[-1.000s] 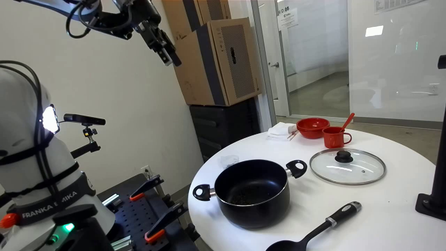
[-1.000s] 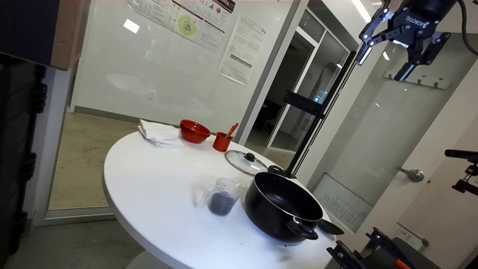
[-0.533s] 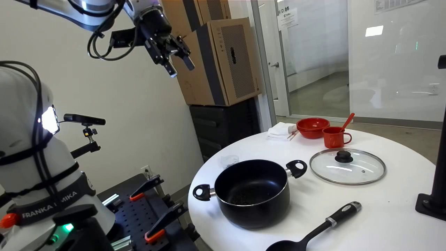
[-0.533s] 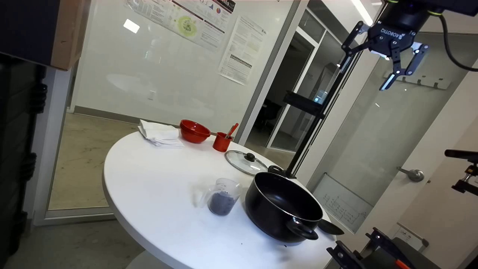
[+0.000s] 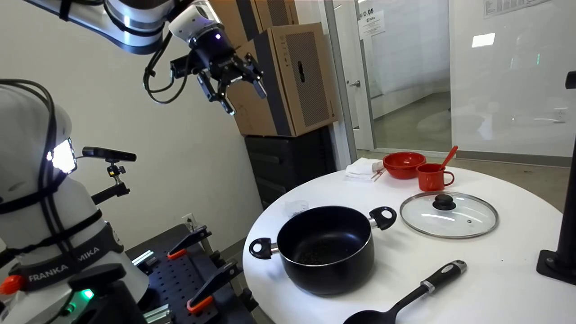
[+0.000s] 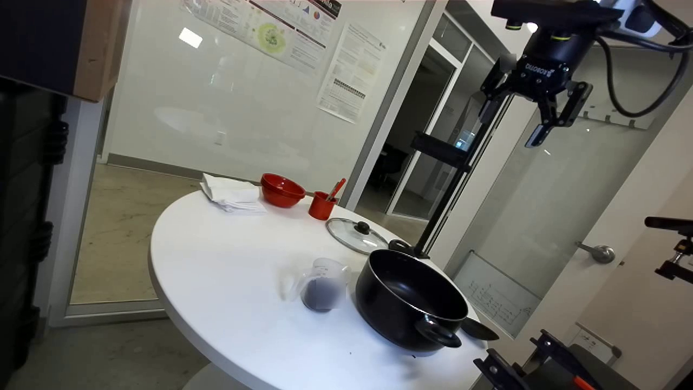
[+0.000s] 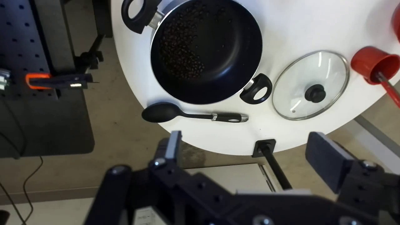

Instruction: Pour some of the things from the jug into the pot

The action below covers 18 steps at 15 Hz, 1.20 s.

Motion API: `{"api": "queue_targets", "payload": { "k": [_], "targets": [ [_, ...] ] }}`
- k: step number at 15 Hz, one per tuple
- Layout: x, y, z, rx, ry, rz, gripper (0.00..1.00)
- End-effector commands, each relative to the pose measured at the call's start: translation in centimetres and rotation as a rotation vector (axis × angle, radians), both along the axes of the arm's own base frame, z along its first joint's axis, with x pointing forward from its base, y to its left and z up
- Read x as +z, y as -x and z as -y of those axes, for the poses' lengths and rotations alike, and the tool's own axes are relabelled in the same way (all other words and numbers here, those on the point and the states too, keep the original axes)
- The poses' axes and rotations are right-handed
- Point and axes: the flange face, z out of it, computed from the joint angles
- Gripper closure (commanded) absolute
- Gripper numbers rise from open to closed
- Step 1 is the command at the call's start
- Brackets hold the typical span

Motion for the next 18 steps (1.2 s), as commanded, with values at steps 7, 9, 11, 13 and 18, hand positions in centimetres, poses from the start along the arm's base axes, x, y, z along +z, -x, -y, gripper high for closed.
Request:
{"api": "queue_targets", "payload": {
  "k": [7, 9, 11, 13, 18],
  "targets": [
    [-0.9, -0.1, 0.1, -0.079, 0.004, 0.002, 0.0],
    [-3.3, 0.0, 0.1, -0.067, 0.007, -0.003, 0.0],
    [-5.3, -0.9, 0.0, -0.094, -0.01, 0.0, 0.0],
    [-6.9, -2.2, -0.2, -0.116, -0.024, 0.045, 0.0],
    [-9.7, -6.2, -0.4, -0.19, -0.072, 0.125, 0.0]
  ]
}}
